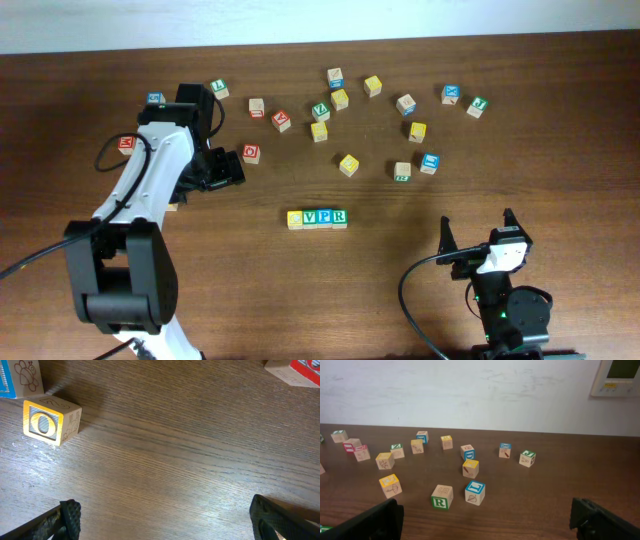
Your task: Spell out CVPR
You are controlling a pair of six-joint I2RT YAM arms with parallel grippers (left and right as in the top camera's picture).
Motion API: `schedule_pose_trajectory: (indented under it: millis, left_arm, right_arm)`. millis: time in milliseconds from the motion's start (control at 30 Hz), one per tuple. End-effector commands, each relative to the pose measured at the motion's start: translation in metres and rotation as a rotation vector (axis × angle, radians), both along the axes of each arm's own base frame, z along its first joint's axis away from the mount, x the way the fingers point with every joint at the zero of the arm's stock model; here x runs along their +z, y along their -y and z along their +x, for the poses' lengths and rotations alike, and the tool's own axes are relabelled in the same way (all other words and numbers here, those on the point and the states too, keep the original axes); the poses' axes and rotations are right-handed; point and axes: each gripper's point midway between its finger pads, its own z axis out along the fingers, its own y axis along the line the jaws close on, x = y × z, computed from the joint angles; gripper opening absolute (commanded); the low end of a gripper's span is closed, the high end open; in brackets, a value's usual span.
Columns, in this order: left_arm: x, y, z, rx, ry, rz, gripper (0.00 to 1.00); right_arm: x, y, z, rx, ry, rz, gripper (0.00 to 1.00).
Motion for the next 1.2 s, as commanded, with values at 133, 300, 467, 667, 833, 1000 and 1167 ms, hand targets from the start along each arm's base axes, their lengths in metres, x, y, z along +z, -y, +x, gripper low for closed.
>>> schedule_pose_trajectory:
  millis: [133, 300, 467, 667, 833, 1000, 1167]
  left_arm:
    - [0.002, -0.002, 0.003, 0.003, 0.008, 0.01, 0.99]
    - [0.003, -0.01, 0.0, 0.003, -0.003, 0.057, 0.99]
    - [0.012, 0.004, 0.011, -0.014, 0.096, 0.009, 0.99]
    - [0.065, 0.013, -0.019, -0.231, 0.565, -0.039, 0.99]
    - [0.1, 0.012, -0.108, -0.329, 0.886, -0.033, 0.99]
    - [0.099, 0.007, -0.15, -0.342, 0.909, -0.017, 0.99]
    - [0.081, 0.015, -0.145, -0.405, 1.155, -0.003, 0.99]
  right_arm:
    - [-0.002, 0.003, 0.0, -0.017, 0.0, 0.006, 0.98]
    - [-0.002, 0.003, 0.0, -0.017, 0.0, 0.006, 0.98]
    - [-0.002, 0.003, 0.0, -0.017, 0.0, 0.006, 0.98]
    - [-0.002, 0.003, 0.0, -0.017, 0.0, 0.006, 0.98]
    - [-0.002, 0.003, 0.0, -0.017, 0.0, 0.006, 0.98]
    - [-0.002, 0.003, 0.0, -0.017, 0.0, 0.006, 0.98]
    - [-0.002, 0.003, 0.0, -0.017, 0.0, 0.006, 0.98]
